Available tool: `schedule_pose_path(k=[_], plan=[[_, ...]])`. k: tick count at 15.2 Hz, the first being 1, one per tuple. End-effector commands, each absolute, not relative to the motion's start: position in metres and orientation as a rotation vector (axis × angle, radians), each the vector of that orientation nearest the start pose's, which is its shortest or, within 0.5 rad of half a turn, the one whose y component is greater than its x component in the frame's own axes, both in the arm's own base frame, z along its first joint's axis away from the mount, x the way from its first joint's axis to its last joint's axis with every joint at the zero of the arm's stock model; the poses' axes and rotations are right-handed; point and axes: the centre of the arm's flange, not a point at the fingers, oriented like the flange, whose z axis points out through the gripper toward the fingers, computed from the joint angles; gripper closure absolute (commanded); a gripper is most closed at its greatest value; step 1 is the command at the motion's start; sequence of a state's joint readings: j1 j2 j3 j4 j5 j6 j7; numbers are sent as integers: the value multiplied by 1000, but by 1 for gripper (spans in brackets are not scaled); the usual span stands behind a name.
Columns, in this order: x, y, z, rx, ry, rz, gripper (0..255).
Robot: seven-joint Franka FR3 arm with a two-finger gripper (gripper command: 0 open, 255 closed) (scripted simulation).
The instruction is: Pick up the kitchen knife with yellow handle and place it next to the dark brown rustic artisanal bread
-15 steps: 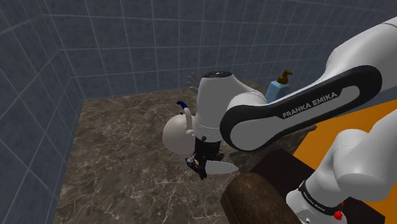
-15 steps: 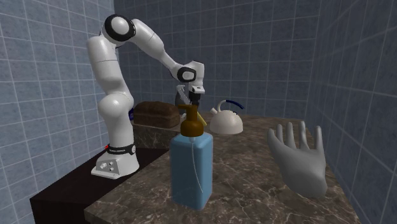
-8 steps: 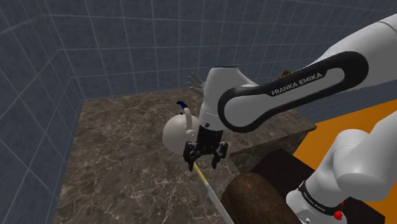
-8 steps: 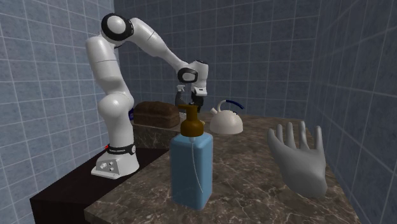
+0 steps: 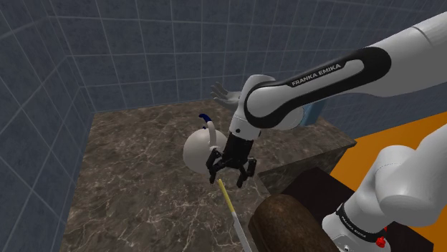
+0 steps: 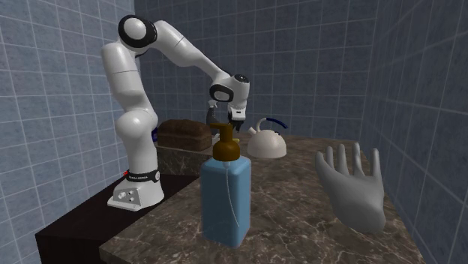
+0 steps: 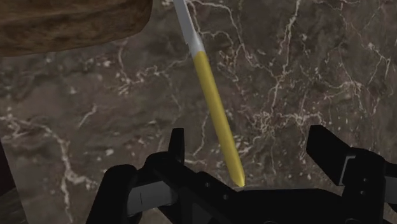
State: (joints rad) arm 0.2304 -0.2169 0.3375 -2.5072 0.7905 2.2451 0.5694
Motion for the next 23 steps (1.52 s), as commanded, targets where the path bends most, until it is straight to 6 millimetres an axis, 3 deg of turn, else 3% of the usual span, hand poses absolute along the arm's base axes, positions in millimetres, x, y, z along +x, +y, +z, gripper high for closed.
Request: schedule_pose_path(k=[1,9,10,19,20,23], plan=[[362,260,348,-2587,706,429,0],[362,261,345,-2587,706,429,0],[362,261,345,-2587,706,429,255],[362,261,345,-2587,706,429,255],[362,261,345,-2587,706,429,0],[317,303,361,-2708,779,281,0]])
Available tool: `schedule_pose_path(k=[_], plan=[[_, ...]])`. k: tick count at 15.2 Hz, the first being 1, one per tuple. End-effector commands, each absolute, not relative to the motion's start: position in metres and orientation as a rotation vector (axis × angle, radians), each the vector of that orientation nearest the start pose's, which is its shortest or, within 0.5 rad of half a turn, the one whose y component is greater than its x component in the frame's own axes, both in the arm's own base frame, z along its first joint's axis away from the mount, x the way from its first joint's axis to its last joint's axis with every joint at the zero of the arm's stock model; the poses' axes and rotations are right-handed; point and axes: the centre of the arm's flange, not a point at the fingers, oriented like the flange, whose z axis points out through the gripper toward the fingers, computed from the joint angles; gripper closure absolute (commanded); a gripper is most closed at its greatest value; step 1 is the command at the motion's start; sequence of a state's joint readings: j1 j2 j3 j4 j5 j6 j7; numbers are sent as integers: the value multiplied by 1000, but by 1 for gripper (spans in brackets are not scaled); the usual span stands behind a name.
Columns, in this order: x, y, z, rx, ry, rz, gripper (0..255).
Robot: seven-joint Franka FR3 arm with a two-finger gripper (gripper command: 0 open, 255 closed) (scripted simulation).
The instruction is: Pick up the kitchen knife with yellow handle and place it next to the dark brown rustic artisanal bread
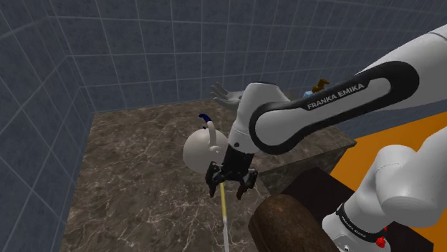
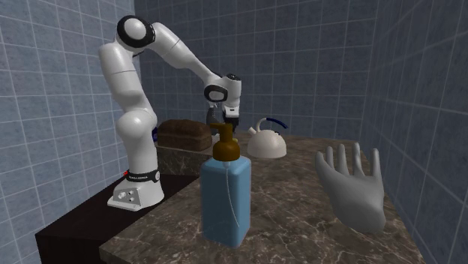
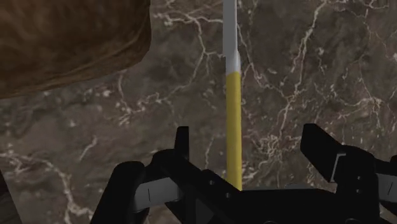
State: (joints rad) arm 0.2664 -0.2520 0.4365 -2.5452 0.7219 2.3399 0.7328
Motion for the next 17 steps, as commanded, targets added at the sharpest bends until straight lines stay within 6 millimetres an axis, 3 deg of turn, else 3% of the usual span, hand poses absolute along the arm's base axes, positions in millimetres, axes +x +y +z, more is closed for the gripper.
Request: schedule_pose_path(k=[1,6,14,17], plan=[[302,317,364,-2747,803,230,0],[230,394,364,-2924,924,-49,0],[231,397,324,-2926,926,-53,0],[231,397,324,-2926,926,-53,0]])
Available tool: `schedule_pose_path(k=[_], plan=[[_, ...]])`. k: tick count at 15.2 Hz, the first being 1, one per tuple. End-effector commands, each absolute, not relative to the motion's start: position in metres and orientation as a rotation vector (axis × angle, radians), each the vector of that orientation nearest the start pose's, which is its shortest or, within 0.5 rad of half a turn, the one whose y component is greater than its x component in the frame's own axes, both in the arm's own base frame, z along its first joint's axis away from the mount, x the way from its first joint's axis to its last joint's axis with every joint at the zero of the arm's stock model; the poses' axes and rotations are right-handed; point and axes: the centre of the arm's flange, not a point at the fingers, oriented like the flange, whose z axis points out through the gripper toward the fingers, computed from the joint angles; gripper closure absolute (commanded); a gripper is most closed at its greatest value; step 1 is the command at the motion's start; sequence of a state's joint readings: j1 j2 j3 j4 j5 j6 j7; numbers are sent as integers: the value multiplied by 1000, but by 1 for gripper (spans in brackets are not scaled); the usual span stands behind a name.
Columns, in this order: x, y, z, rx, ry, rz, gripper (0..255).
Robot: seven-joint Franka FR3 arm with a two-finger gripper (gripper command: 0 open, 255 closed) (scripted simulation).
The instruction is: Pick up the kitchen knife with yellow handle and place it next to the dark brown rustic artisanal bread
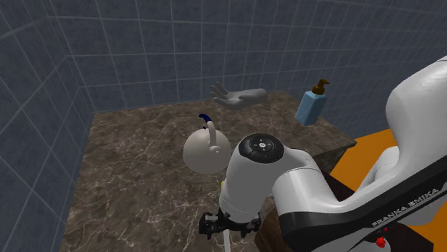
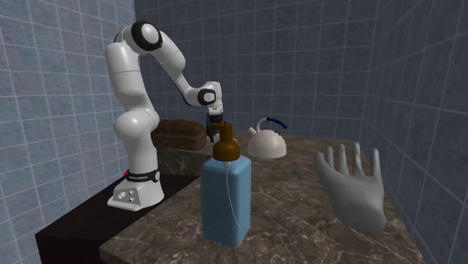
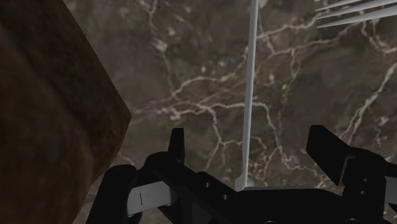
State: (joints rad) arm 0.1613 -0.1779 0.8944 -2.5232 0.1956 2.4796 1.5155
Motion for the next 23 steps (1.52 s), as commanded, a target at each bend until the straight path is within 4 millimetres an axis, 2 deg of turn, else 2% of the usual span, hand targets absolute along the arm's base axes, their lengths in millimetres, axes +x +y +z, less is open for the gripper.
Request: schedule_pose_path(k=[1,5,6,15,23], plan=[[231,397,324,-2926,926,-53,0],[231,397,324,-2926,926,-53,0],[231,397,324,-2926,926,-53,255],[231,397,324,-2926,926,-53,255],[231,397,366,-2926,926,-53,255]])
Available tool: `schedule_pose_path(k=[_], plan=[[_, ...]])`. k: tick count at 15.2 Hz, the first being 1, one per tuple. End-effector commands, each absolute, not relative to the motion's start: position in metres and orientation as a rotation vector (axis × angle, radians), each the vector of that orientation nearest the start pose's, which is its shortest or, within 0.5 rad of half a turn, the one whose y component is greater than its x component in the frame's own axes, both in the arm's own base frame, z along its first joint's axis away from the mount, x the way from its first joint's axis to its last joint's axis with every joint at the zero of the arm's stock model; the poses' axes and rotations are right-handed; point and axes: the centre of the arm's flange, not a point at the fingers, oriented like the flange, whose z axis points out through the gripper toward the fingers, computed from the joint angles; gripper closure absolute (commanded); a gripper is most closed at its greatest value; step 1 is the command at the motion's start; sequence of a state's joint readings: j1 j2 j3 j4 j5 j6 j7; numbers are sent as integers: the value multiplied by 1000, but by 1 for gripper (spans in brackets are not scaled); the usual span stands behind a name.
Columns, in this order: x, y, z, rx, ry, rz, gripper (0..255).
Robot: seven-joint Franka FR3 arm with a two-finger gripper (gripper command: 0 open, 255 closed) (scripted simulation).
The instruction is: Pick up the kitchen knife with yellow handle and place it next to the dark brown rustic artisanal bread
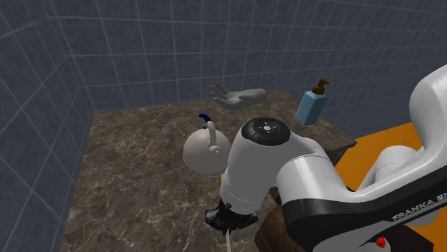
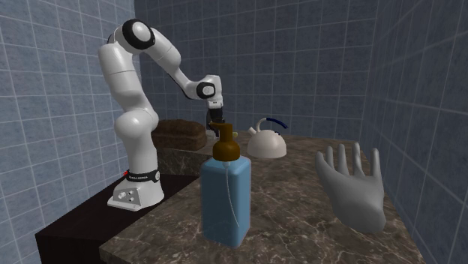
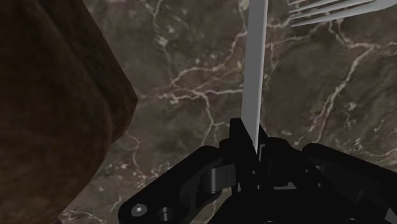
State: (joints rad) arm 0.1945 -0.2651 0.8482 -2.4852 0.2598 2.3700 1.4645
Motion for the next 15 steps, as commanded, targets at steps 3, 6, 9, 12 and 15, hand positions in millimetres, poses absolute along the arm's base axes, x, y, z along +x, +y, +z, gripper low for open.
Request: schedule_pose_path(k=[3,6,9,12,15], plan=[[231,397,382,-2926,926,-53,255],[231,397,398,-2926,926,-53,255],[231,397,414,-2926,926,-53,255],[231,397,429,-2926,926,-53,255],[231,397,445,-2926,926,-53,255]])
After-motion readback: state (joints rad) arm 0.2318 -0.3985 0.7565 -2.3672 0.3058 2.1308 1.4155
